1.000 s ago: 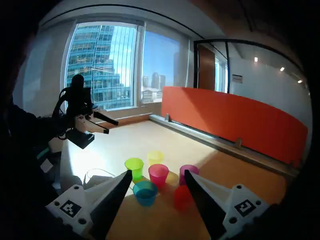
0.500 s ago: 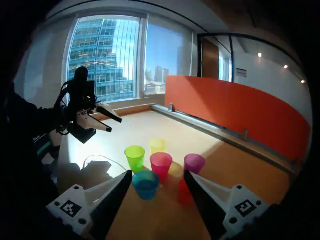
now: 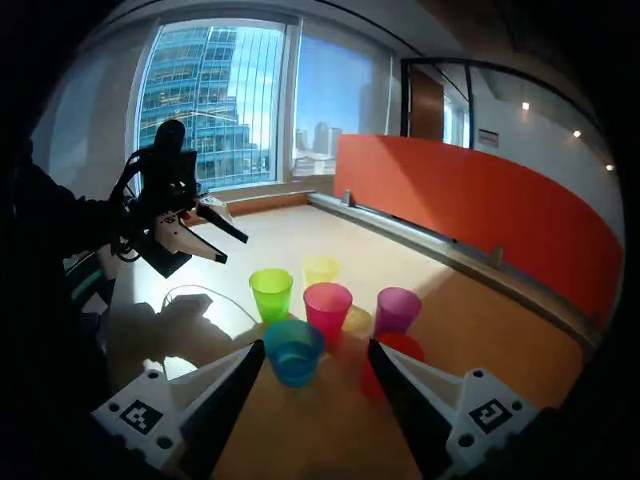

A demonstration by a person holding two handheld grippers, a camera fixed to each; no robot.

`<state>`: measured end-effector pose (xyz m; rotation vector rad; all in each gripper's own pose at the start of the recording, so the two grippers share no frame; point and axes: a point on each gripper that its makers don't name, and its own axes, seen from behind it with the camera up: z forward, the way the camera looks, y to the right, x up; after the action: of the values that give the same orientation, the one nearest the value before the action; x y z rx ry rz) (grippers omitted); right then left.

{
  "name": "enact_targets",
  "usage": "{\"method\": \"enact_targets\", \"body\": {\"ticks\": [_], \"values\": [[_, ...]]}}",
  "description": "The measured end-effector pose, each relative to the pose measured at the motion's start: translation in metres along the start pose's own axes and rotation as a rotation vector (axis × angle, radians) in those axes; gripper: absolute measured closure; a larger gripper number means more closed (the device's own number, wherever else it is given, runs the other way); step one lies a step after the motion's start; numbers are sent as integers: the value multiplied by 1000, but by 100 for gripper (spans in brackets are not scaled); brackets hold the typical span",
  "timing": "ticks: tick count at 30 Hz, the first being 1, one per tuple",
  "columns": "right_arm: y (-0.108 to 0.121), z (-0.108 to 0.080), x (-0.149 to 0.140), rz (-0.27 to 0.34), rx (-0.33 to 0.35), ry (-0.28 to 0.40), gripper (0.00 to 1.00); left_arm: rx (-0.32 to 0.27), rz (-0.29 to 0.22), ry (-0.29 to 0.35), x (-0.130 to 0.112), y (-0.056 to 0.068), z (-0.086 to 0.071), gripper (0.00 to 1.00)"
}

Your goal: Pour water

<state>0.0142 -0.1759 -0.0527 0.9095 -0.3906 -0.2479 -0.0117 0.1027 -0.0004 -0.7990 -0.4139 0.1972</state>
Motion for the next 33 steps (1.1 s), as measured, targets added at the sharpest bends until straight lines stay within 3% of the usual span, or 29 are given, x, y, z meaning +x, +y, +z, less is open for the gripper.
{"method": "enact_targets", "body": {"ticks": [17,33], "values": [[-5,14,-19,-13,9,-33,0,-16,1,-100,-27,6,16,15],[-11,35,-28,-31,39,-59,0,-46,9,-202,-47,0,48,15]]}}
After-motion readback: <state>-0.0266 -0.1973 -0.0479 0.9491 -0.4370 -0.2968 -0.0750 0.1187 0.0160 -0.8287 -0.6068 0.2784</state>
